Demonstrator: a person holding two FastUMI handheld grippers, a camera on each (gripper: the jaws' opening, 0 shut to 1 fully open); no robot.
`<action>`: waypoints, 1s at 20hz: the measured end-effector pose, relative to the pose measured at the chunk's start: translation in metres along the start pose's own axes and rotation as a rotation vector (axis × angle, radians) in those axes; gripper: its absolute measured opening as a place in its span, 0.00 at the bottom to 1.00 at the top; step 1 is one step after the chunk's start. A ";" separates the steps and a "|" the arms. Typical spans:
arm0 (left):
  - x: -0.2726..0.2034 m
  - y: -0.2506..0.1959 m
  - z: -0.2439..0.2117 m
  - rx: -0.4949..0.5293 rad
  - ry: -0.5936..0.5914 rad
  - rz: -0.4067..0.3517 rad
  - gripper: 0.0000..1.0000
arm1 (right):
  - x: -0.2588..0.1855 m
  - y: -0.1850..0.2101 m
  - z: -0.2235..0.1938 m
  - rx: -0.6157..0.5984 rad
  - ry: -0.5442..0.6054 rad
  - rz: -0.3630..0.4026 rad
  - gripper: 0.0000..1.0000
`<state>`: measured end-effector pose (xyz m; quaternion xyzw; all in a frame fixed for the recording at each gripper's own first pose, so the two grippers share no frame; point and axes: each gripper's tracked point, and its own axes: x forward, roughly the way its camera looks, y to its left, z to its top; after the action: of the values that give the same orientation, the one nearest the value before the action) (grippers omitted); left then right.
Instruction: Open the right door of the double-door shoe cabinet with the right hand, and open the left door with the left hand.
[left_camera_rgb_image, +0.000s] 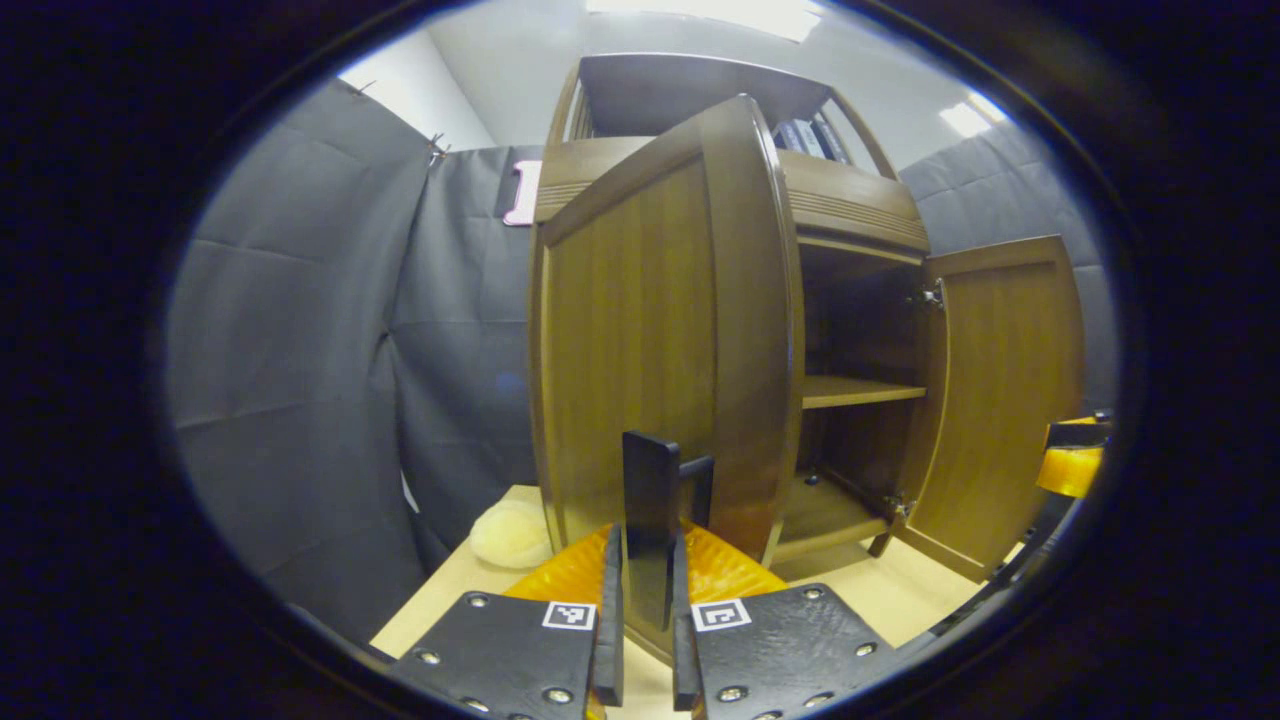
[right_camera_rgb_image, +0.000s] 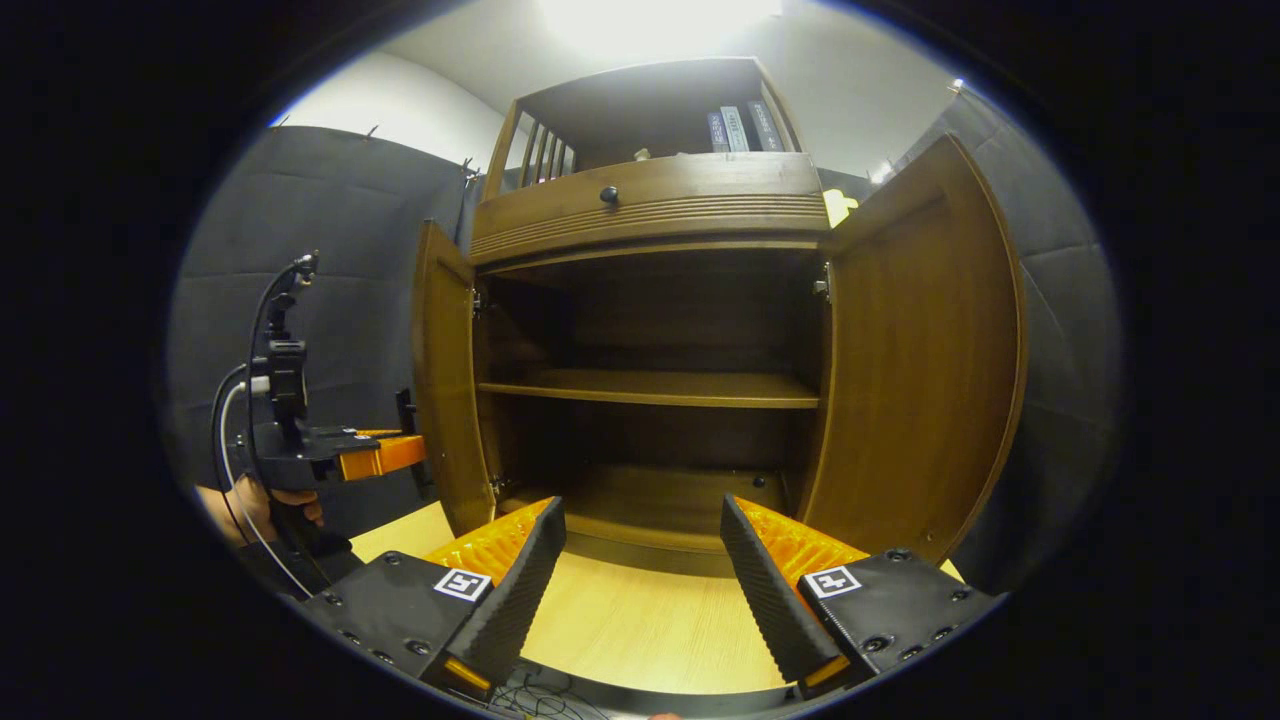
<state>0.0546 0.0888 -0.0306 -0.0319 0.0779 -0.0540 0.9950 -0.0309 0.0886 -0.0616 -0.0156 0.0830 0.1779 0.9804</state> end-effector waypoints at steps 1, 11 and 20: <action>-0.002 0.003 0.000 0.001 0.003 0.000 0.23 | 0.002 0.002 0.001 0.001 0.001 0.004 0.98; -0.013 0.031 -0.011 -0.024 0.030 0.014 0.19 | 0.016 0.043 -0.006 -0.031 0.013 0.042 1.00; -0.017 0.065 -0.014 0.007 0.019 0.054 0.10 | 0.034 0.071 -0.010 -0.031 0.032 0.085 0.93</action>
<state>0.0425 0.1544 -0.0470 -0.0258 0.0880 -0.0277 0.9954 -0.0260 0.1664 -0.0771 -0.0303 0.0966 0.2205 0.9701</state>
